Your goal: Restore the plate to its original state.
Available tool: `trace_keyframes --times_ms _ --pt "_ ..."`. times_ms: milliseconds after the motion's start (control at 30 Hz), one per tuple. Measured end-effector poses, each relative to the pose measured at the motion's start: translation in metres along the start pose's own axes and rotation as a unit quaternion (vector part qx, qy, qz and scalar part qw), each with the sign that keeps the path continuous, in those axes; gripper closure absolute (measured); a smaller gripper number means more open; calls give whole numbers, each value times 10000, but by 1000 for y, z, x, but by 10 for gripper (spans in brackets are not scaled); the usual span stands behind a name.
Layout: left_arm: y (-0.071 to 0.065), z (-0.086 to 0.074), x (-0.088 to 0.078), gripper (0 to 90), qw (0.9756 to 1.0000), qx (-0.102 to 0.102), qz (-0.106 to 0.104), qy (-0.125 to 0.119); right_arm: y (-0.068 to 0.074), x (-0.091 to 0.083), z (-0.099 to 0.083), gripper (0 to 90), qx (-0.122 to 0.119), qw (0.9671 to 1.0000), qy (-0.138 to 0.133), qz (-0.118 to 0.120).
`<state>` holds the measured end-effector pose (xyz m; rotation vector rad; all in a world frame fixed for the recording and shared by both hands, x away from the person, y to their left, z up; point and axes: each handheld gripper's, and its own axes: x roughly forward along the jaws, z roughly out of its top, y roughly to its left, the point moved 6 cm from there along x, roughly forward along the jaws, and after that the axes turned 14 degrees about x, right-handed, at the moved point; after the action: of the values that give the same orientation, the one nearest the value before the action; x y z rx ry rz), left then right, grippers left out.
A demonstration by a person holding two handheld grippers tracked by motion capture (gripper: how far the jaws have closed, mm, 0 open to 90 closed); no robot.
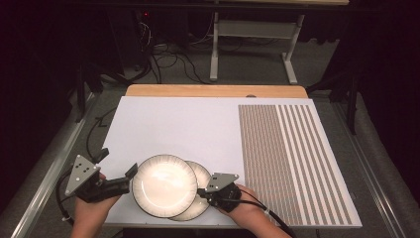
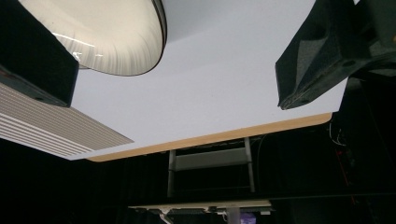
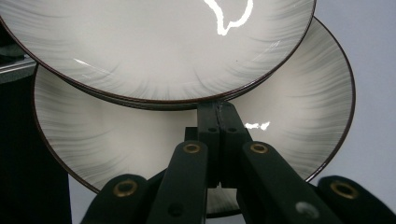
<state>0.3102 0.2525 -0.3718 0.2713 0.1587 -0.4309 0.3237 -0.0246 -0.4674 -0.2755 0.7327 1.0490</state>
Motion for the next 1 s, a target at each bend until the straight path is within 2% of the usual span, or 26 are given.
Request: trace_keyframes --times_ms 100,433,1000 --pt "-1 1 0 0 10000 -36 -14 -31 0 0 0 900 5 10000 0 -3" --pt "1 -3 1 0 10000 49 36 76 0 0 0 900 -3 10000 19 -8" --pt "3 -7 2 3 9999 6 16 161 -3 -1 1 900 -29 10000 28 -39"
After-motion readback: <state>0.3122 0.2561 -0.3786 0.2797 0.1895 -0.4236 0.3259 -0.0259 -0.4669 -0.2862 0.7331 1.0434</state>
